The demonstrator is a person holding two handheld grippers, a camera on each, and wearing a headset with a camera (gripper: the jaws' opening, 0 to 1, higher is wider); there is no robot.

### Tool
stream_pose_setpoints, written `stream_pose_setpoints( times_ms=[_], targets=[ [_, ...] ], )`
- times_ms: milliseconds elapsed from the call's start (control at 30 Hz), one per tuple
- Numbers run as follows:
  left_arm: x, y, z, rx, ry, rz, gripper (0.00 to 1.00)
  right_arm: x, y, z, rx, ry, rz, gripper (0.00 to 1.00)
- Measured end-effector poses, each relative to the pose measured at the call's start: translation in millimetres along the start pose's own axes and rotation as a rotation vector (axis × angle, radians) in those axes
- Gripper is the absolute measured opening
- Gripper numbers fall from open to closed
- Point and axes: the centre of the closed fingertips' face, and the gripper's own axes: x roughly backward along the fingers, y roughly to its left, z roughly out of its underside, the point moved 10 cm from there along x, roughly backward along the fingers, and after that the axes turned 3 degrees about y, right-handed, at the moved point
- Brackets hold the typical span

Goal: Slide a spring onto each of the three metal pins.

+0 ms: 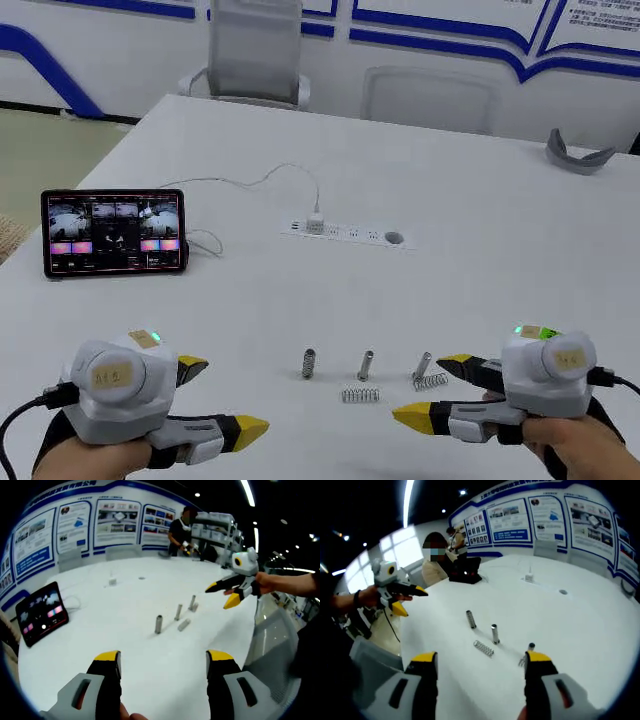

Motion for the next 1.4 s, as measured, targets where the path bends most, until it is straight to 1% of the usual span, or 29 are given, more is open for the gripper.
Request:
stream_pose_setpoints(
  times_ms=[267, 467, 800, 900, 1000, 1100, 1233, 1400],
  targets=[
    [-6.1, -2.2, -4.3, -0.024, 0.006, 0.024, 0.71, 17.2, -1.3, 10.8, -0.051, -0.043, 0.046, 0.74],
    [-15.3, -5.0, -9.4, -0.044, 0.01, 0.047, 0.71, 27.8, -0.3, 19.5, -0.068, -0.055, 0.071, 0.75],
    [-34.8, -15.2, -16.7, -0.09, 0.044, 0.104, 0.72, 46.2, 2.7, 39.4, -0.108, -0.068, 0.102, 0.77],
    [-42.0, -19.2, -19.8, -0.105, 0.055, 0.119, 0.72, 50.9, 3.1, 44.0, -0.116, -0.072, 0.109, 0.77],
    [-49.3, -25.7, -25.1, -0.119, 0.061, 0.14, 0.72, 56.0, 3.6, 48.6, -0.125, -0.081, 0.121, 0.77],
    [-56.4, -30.4, -28.5, -0.136, 0.069, 0.156, 0.72, 59.2, 3.6, 51.7, -0.133, -0.086, 0.125, 0.77],
    [-62.6, -36.9, -33.8, -0.151, 0.072, 0.18, 0.72, 63.5, 5.7, 53.7, -0.132, -0.077, 0.127, 0.77],
    [-70.5, -40.6, -35.3, -0.169, 0.092, 0.199, 0.72, 67.8, 8.5, 56.6, -0.138, -0.076, 0.125, 0.77]
  ],
)
